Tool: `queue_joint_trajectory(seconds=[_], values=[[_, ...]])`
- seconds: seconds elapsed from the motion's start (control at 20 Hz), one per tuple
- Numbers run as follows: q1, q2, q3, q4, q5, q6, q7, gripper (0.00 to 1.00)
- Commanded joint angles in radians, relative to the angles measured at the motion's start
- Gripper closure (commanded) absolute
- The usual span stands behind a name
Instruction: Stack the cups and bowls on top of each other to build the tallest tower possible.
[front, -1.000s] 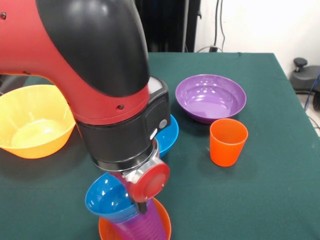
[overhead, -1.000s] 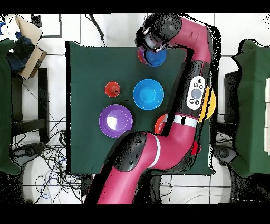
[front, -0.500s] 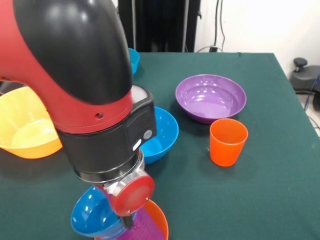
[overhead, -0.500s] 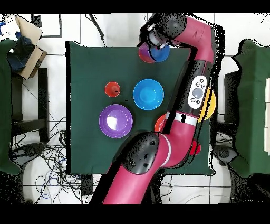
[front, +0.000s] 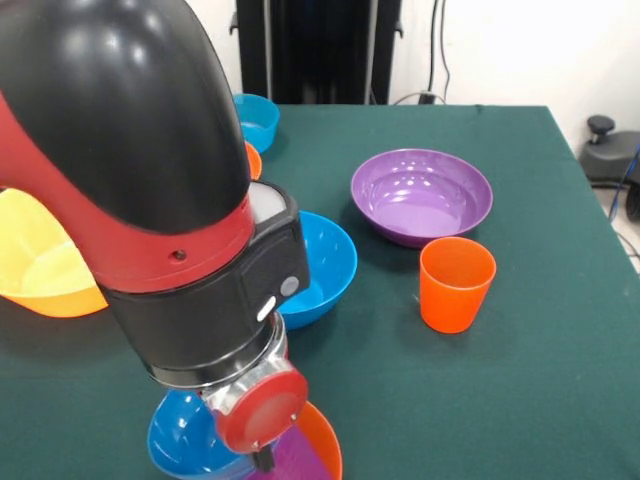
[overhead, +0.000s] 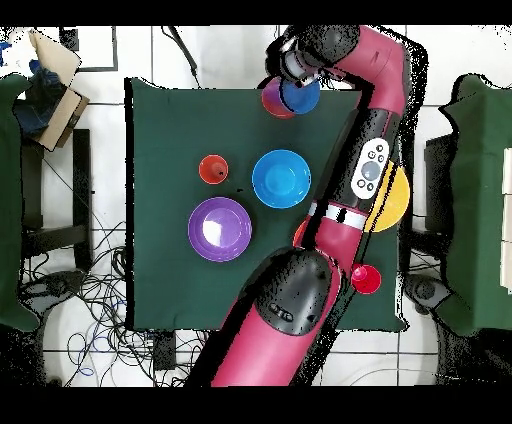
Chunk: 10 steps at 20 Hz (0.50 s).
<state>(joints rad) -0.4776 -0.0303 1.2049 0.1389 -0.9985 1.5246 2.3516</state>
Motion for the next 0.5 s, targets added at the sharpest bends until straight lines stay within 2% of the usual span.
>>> queue_joint_trajectory(seconds=[0.05,0.5], values=[[0.001,0.039,0.281,0.013,-0.235,0.128,-0.054,1.00],[-0.019,0.053,0.436,0.005,-0.387,0.159,-0.056,1.00]])
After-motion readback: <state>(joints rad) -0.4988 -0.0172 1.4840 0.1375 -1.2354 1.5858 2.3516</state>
